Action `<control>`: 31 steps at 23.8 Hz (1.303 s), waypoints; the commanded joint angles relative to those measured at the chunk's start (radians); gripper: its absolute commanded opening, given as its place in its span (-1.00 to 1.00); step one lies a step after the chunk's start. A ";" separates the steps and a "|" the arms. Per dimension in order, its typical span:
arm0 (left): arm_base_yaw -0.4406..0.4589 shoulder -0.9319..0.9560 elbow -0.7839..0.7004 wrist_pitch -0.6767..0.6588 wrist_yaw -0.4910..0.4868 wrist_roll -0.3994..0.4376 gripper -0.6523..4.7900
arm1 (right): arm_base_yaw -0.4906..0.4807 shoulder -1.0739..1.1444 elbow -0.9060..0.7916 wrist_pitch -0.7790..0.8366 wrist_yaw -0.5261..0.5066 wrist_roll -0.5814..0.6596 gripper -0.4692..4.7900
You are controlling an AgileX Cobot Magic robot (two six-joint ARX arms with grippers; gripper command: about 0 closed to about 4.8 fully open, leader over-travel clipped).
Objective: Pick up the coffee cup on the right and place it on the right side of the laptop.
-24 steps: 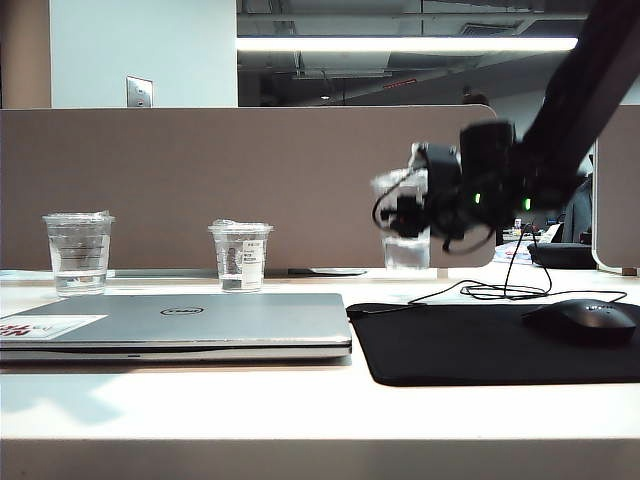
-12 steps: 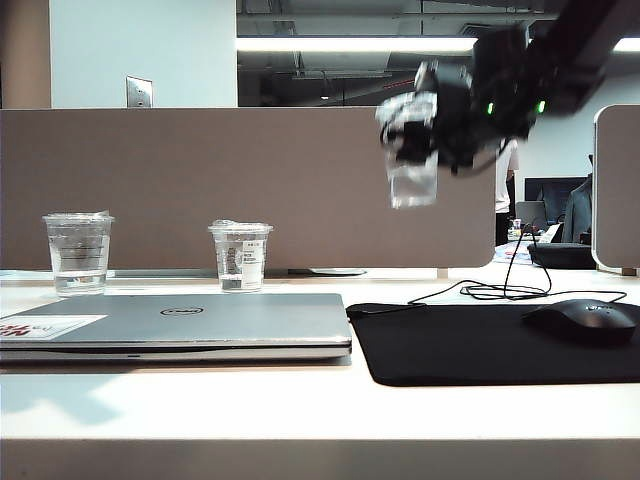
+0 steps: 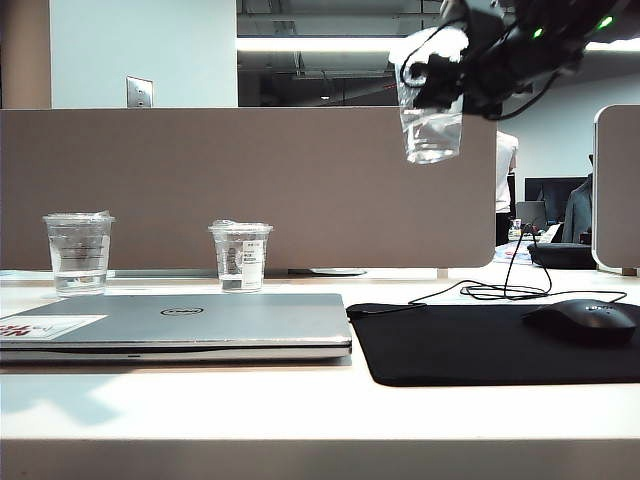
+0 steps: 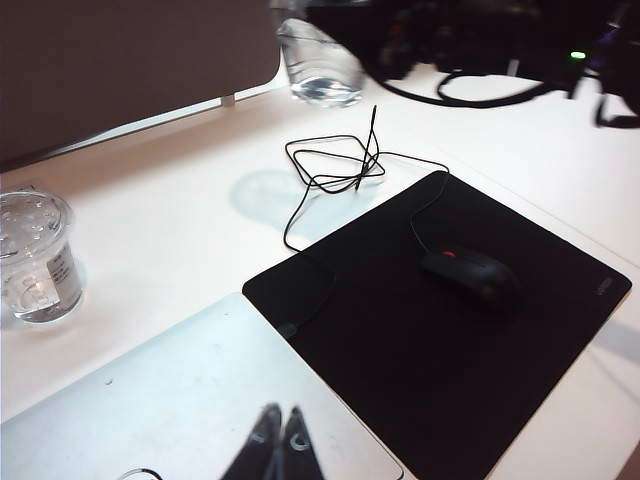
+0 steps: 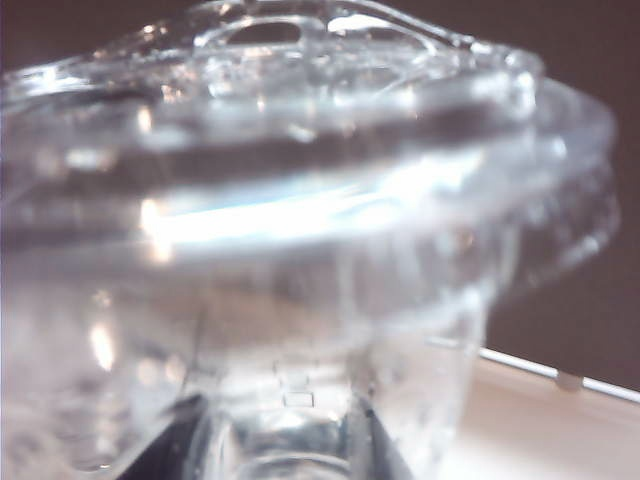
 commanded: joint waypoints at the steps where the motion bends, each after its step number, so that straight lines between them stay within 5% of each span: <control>1: 0.000 -0.002 0.003 0.012 0.006 0.000 -0.78 | 0.001 -0.070 -0.085 0.083 -0.048 0.002 -0.05; 8: 0.000 -0.002 0.003 0.012 0.007 0.000 -0.78 | 0.005 -0.152 -0.301 0.140 -0.185 0.024 -0.02; 16: 0.000 -0.002 0.003 0.012 0.006 0.000 -0.78 | 0.058 -0.162 -0.462 0.190 -0.165 0.032 -0.02; 24: 0.000 -0.002 0.003 0.012 0.005 0.001 -0.78 | 0.088 -0.162 -0.674 0.449 -0.084 0.033 -0.02; 31: 0.000 -0.002 0.003 0.012 0.003 0.001 -0.78 | 0.090 -0.159 -0.722 0.460 -0.079 0.033 -0.02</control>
